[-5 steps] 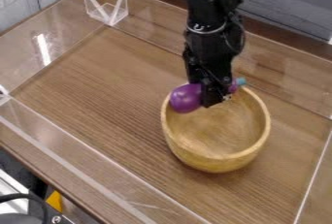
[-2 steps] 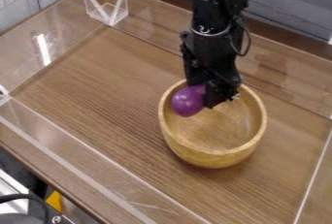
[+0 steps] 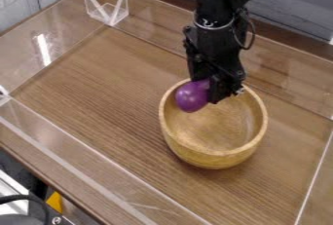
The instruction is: Remove the purple eggplant from inside the brown bowl and put it on the table
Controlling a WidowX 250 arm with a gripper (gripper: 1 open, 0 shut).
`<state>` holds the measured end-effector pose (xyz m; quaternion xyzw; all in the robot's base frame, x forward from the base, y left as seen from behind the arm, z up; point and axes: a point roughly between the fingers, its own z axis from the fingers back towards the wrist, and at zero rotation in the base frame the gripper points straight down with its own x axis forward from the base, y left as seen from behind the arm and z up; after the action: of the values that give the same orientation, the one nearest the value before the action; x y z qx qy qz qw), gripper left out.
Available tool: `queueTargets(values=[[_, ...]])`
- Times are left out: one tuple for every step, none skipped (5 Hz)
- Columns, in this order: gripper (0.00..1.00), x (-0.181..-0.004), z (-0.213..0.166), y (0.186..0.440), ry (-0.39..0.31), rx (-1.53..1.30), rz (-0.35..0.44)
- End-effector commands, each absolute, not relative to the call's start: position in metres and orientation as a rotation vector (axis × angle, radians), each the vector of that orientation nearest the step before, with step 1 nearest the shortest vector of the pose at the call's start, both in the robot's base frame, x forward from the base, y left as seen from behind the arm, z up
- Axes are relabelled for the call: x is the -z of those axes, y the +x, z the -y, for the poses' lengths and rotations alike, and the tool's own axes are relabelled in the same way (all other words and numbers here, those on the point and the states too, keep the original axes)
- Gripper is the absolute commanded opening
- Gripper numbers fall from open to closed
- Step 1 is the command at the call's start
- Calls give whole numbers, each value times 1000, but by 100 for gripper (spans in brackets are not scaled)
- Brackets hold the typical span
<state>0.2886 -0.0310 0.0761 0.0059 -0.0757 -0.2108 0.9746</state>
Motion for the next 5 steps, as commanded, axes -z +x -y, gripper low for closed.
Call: queueTargets(values=[[0,-99,29,296,16,475,218],[0,-107,25,296,10,519,230],[0,-108,28,296,17,489,237],[0,-106,30,296,22,460,236],[0,-114,24,290,27,426,237]])
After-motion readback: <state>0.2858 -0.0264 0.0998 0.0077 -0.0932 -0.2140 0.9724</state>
